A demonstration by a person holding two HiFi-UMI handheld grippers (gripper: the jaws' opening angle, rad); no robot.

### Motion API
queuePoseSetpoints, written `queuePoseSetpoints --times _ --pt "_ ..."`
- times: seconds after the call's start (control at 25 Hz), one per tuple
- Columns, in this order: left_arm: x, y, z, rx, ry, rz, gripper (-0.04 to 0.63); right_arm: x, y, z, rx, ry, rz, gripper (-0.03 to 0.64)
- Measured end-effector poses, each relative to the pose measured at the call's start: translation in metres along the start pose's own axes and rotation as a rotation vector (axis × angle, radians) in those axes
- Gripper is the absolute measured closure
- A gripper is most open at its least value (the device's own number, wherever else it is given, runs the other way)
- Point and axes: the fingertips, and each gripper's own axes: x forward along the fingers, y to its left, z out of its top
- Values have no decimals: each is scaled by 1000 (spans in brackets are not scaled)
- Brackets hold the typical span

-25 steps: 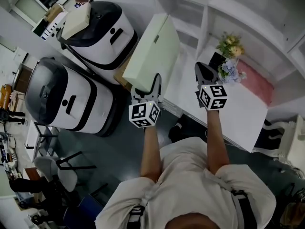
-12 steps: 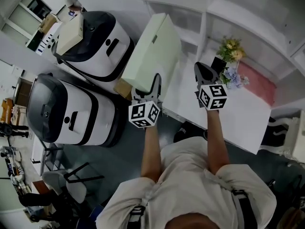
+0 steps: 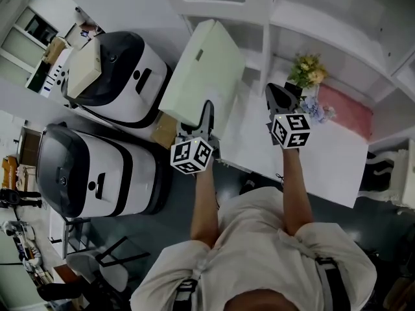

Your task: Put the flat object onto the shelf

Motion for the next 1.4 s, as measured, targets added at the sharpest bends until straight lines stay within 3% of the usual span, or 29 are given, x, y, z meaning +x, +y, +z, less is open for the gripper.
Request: queuePoseSetpoints --times 0.12,0.44,0.68,1.0,1.08,1.24,1.4 --pt "3 9 0 -37 10 -13 321 7 -8 -1 9 1 -14 548" --pt "8 38 4 -258 29 -24 321 23 -9 -2 22 3 -18 548" --pt "10 43 8 -345 31 -54 321 29 -10 -2 21 8 -12 548" --pt "10 42 9 -380 32 -75 321 36 -6 -6 30 15 -2 548" --pt "9 41 11 -417 23 -95 321 37 -2 -6 29 16 2 548" --pt "13 39 14 -568 -33 -119 320 37 0 -7 27 17 2 548" --pt "15 47 8 -610 -64 -93 320 36 1 -9 21 18 -5 548"
